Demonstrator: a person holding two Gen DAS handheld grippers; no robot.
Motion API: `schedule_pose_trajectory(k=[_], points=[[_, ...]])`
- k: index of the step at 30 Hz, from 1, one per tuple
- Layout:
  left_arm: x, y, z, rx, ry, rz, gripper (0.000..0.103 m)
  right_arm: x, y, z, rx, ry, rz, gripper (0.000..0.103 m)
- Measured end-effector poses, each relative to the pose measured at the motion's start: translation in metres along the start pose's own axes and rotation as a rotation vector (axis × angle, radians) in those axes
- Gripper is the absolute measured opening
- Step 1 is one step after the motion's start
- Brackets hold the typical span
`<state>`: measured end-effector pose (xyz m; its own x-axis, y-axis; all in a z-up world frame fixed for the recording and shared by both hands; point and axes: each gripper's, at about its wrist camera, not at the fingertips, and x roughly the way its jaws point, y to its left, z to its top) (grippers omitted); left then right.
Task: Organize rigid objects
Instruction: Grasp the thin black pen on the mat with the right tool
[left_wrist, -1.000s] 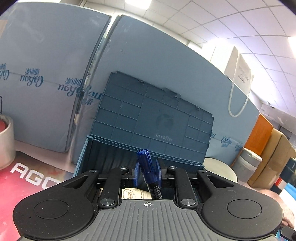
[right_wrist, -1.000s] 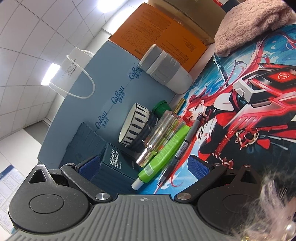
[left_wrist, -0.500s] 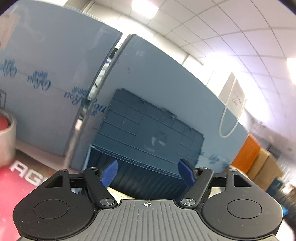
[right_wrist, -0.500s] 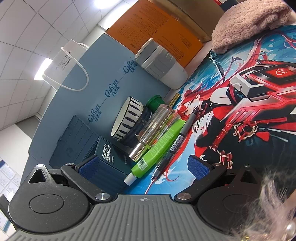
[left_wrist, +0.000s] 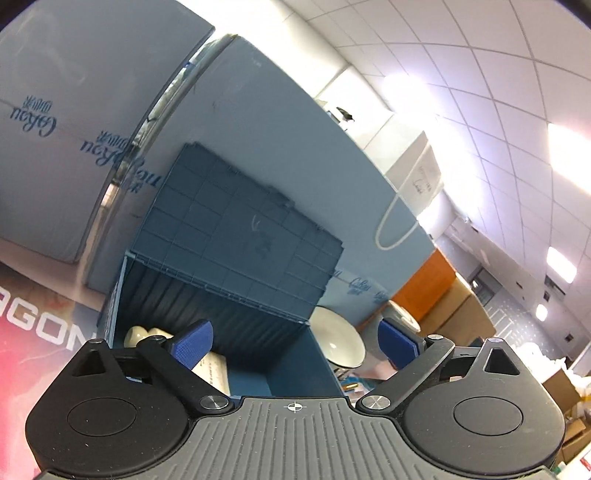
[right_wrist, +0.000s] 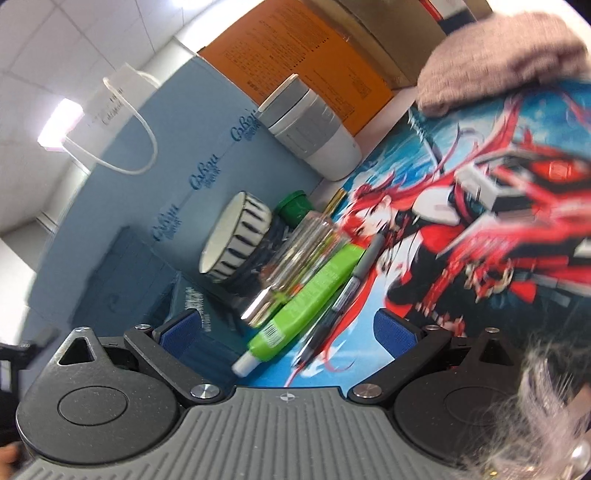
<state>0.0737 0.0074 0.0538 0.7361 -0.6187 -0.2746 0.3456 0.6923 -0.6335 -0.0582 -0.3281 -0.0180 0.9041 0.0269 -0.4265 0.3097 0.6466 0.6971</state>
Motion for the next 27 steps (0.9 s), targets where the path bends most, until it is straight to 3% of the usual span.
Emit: schedule_pose_trajectory(k=[5, 11, 14, 20, 27], points=[[-0.006, 0.001, 0.004, 0.012, 0.000, 0.011, 0.099, 0.013, 0.008, 0.013, -0.040, -0.004, -0.114, 0.095], [-0.012, 0.005, 0.010, -0.015, -0.019, -0.008, 0.099, 0.037, 0.008, 0.026, -0.090, -0.027, -0.284, 0.052], [-0.015, 0.007, 0.012, -0.026, -0.030, -0.020, 0.099, 0.051, 0.002, 0.032, -0.072, -0.016, -0.358, 0.039], [-0.017, 0.008, 0.014, -0.034, -0.036, -0.032, 0.099, 0.073, 0.004, 0.039, -0.093, -0.022, -0.439, 0.031], [-0.020, 0.012, 0.017, -0.051, -0.041, -0.051, 0.099, 0.096, 0.027, 0.021, -0.301, -0.060, -0.606, 0.016]])
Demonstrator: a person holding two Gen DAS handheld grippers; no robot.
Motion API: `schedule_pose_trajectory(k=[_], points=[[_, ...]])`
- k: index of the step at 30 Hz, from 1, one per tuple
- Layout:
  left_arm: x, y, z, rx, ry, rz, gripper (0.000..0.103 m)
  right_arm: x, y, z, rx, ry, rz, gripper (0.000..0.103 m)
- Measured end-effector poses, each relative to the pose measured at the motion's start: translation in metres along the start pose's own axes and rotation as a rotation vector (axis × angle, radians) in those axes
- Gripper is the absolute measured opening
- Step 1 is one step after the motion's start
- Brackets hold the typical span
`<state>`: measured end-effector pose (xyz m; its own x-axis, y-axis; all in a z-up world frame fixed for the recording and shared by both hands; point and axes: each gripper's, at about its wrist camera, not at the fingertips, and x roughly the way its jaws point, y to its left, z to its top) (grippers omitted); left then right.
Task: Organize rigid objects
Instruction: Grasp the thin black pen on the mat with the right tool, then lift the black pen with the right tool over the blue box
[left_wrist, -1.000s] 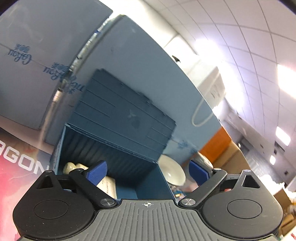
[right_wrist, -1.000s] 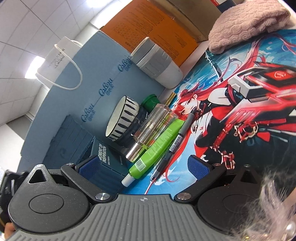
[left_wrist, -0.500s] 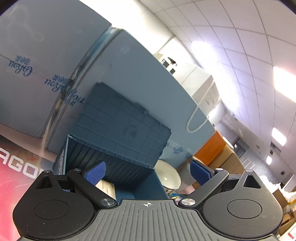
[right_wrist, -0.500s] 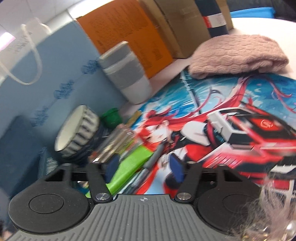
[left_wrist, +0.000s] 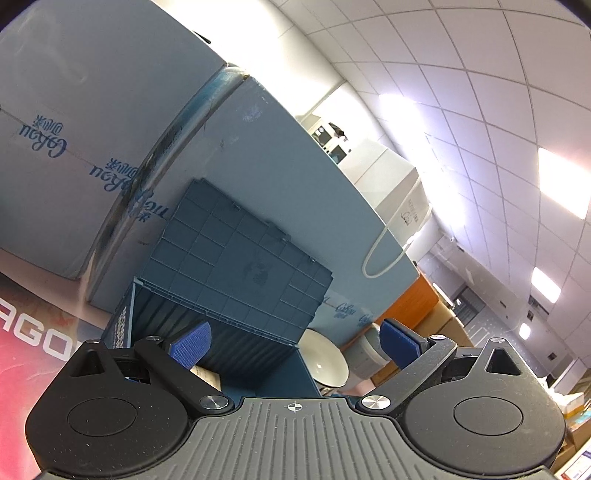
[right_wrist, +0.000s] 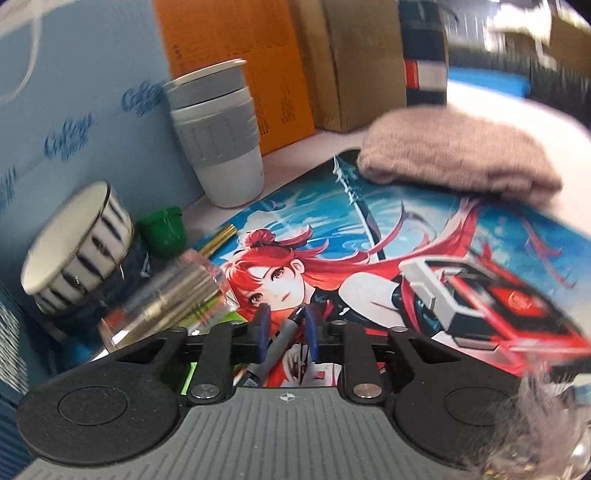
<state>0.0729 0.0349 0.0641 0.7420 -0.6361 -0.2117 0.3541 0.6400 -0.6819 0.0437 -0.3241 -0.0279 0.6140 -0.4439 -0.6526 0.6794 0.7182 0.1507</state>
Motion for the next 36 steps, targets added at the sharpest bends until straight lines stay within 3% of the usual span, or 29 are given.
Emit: schedule_pose_trajectory(k=[6, 12, 17, 25, 31, 36], points=[[-0.002, 0.007, 0.005, -0.027, 0.009, -0.020, 0.099, -0.008, -0.004, -0.002, 0.038, -0.025, 0.044, 0.010], [-0.001, 0.018, 0.013, -0.004, 0.079, -0.052, 0.099, -0.057, -0.002, -0.003, 0.032, -0.123, 0.141, 0.010], [-0.007, 0.026, 0.017, 0.038, 0.072, 0.031, 0.099, -0.102, -0.001, -0.007, 0.025, -0.210, 0.232, 0.010], [-0.015, 0.048, 0.024, -0.014, 0.072, 0.033, 0.100, -0.169, 0.034, 0.003, -0.115, -0.447, 0.277, 0.010], [-0.017, 0.066, 0.027, -0.056, 0.061, 0.097, 0.100, -0.200, 0.068, 0.018, -0.097, -0.517, 0.432, 0.010], [-0.018, 0.081, 0.031, -0.098, 0.056, 0.112, 0.100, -0.199, 0.112, 0.014, -0.070, -0.445, 0.614, 0.010]])
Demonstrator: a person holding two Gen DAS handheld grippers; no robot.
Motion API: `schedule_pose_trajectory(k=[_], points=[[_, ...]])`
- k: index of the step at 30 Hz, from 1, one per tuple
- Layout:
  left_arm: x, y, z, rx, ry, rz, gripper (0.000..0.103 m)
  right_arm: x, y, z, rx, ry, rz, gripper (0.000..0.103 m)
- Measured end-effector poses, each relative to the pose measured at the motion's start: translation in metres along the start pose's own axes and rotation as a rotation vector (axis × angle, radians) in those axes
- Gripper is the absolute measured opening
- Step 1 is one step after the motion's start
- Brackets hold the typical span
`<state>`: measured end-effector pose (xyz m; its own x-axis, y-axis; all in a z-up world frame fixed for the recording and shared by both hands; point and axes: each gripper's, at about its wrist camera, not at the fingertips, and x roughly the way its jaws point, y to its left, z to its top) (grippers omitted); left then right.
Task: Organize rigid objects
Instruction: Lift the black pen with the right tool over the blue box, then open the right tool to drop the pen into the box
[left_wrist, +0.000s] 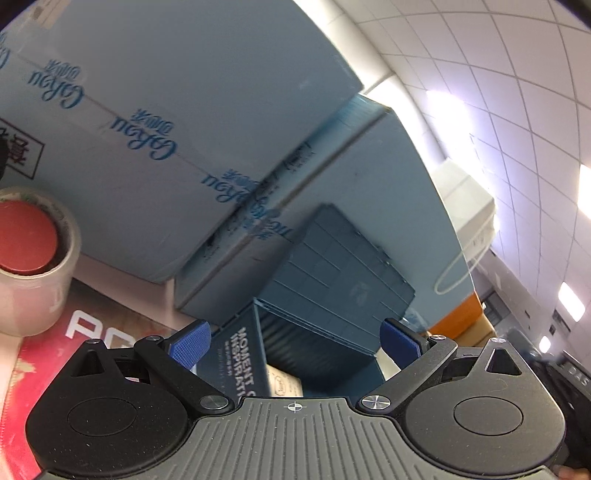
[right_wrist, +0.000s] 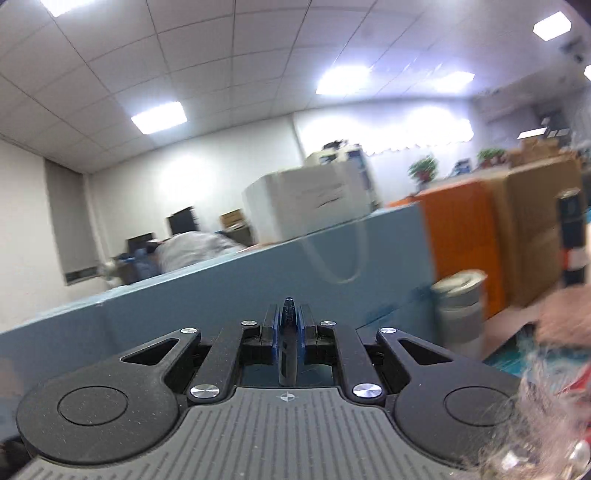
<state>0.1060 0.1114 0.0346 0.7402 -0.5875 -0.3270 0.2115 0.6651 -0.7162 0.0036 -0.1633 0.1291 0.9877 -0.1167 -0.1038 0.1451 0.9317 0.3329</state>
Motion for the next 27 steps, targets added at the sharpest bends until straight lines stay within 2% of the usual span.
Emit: schedule_pose_trajectory(k=[7, 13, 20, 27], points=[[0.001, 0.010, 0.003, -0.035, -0.005, -0.012, 0.100, 0.050, 0.029, -0.043, 0.104, 0.142, 0.108, 0.010], [0.006, 0.012, 0.003, -0.038, 0.009, -0.015, 0.100, 0.074, 0.038, -0.080, 0.147, 0.261, 0.134, 0.010], [0.012, 0.010, 0.001, -0.030, 0.028, -0.010, 0.100, 0.093, 0.016, -0.093, 0.199, 0.363, 0.109, 0.010], [0.014, 0.010, 0.000, -0.023, 0.034, -0.007, 0.100, 0.096, 0.011, -0.103, 0.117, 0.394, 0.051, 0.012]])
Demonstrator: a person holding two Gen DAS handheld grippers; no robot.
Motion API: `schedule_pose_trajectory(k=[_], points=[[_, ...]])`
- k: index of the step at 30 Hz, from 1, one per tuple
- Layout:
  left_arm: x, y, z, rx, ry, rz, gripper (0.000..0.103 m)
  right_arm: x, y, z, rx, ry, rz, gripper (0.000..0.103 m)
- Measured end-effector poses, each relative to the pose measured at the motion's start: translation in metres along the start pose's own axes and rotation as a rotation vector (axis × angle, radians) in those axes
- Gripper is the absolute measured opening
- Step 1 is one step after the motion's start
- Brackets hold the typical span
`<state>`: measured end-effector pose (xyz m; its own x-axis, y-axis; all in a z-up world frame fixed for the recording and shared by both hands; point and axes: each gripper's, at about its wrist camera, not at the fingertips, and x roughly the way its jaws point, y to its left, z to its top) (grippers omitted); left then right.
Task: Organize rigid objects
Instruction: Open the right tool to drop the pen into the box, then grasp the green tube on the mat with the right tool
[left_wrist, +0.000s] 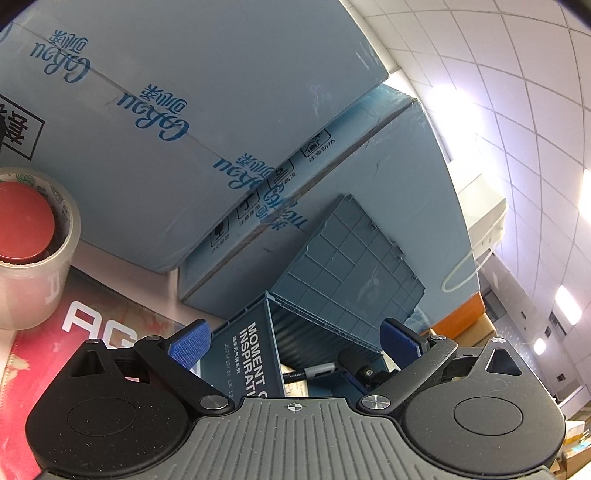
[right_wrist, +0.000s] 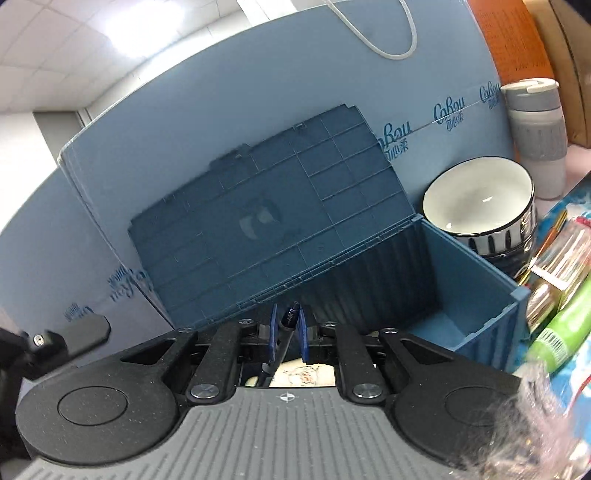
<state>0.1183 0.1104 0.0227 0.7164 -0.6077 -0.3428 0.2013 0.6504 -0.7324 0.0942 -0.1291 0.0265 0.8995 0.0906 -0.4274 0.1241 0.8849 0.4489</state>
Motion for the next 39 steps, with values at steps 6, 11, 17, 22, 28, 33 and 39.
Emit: schedule_pose_trajectory(k=[6, 11, 17, 22, 28, 33, 39], points=[[0.000, -0.001, 0.000, 0.004, 0.001, 0.001, 0.100, -0.003, 0.010, -0.005, -0.129, 0.014, -0.074, 0.017], [0.001, -0.002, 0.000, 0.011, 0.003, 0.002, 0.100, -0.009, 0.019, -0.009, -0.217, -0.004, -0.125, 0.028], [0.001, -0.006, -0.001, 0.032, 0.004, 0.016, 0.100, -0.028, 0.020, -0.001, -0.196, -0.048, -0.143, 0.072], [-0.002, -0.019, -0.004, 0.085, 0.007, 0.016, 0.100, -0.048, 0.014, 0.009, -0.184, -0.098, -0.130, 0.083], [-0.003, -0.038, -0.012, 0.173, 0.017, 0.012, 0.100, -0.070, -0.005, 0.015, -0.146, -0.124, -0.118, 0.087], [-0.004, -0.053, -0.019, 0.233, 0.014, 0.016, 0.100, -0.083, -0.025, 0.019, -0.094, -0.134, -0.121, 0.088], [-0.003, -0.068, -0.026, 0.286, 0.008, 0.013, 0.100, -0.095, -0.053, 0.022, -0.037, -0.144, -0.142, 0.093]])
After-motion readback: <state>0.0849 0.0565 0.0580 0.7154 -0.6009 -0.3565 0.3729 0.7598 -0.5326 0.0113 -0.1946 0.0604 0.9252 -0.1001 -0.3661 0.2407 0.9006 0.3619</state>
